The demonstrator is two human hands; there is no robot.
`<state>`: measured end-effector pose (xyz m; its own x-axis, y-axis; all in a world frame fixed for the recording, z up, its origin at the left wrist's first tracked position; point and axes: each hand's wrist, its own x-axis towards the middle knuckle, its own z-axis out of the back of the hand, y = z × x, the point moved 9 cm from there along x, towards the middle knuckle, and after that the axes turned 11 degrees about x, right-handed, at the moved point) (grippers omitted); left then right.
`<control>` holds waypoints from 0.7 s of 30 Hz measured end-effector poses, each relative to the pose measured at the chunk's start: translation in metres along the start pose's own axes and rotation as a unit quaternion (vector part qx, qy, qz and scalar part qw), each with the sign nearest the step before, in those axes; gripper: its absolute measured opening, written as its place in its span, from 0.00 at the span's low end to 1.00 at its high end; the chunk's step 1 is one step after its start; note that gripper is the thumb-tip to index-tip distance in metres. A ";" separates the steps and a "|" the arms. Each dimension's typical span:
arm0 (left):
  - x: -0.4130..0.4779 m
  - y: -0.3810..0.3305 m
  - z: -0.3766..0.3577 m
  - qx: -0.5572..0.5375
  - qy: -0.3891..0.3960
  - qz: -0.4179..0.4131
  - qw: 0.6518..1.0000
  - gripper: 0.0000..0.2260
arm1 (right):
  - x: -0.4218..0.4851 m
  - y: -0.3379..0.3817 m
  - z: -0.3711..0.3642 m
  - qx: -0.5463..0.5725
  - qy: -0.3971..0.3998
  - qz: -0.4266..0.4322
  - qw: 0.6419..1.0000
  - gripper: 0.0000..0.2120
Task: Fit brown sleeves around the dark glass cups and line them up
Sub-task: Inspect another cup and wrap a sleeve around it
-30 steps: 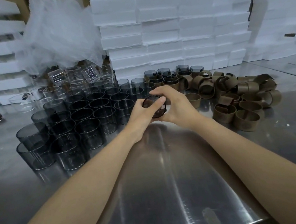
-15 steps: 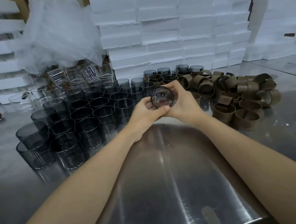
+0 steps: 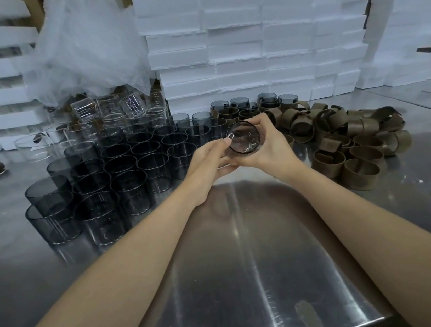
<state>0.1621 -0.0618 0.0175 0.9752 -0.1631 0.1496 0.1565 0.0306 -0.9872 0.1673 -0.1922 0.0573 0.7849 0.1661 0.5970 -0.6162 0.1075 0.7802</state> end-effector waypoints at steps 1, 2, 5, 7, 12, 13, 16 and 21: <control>0.000 0.001 0.000 -0.007 0.002 0.002 1.000 0.14 | -0.001 0.002 -0.002 -0.010 0.007 0.008 1.000 0.29; 0.000 0.001 -0.001 -0.011 0.003 0.005 1.000 0.15 | -0.001 0.006 -0.003 -0.023 0.015 0.021 0.999 0.30; 0.002 0.001 0.001 -0.021 -0.006 0.007 1.000 0.14 | -0.003 0.014 -0.009 -0.054 0.039 0.060 0.996 0.29; 0.003 0.001 0.003 -0.039 -0.016 0.011 0.999 0.14 | -0.004 0.016 -0.015 -0.070 0.060 0.076 0.993 0.29; 0.006 0.007 0.009 -0.081 -0.052 0.035 0.995 0.26 | -0.004 0.016 -0.013 -0.046 0.006 0.093 0.995 0.32; 0.006 0.005 0.007 -0.064 -0.053 0.024 0.996 0.25 | -0.004 0.016 -0.008 -0.034 -0.027 0.084 0.996 0.32; 0.003 -0.002 0.007 -0.008 -0.072 -0.027 0.997 0.19 | 0.000 0.005 0.008 0.048 -0.107 -0.011 0.993 0.28; -0.009 -0.029 0.008 0.141 -0.129 -0.170 0.967 0.21 | -0.002 -0.019 -0.015 0.457 -0.109 -0.211 0.857 0.24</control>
<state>0.1499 -0.0537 0.0447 0.8605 0.0390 0.5080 0.4764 0.2918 -0.8294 0.1763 -0.1795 0.0383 0.9801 0.1039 0.1690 -0.0441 -0.7164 0.6963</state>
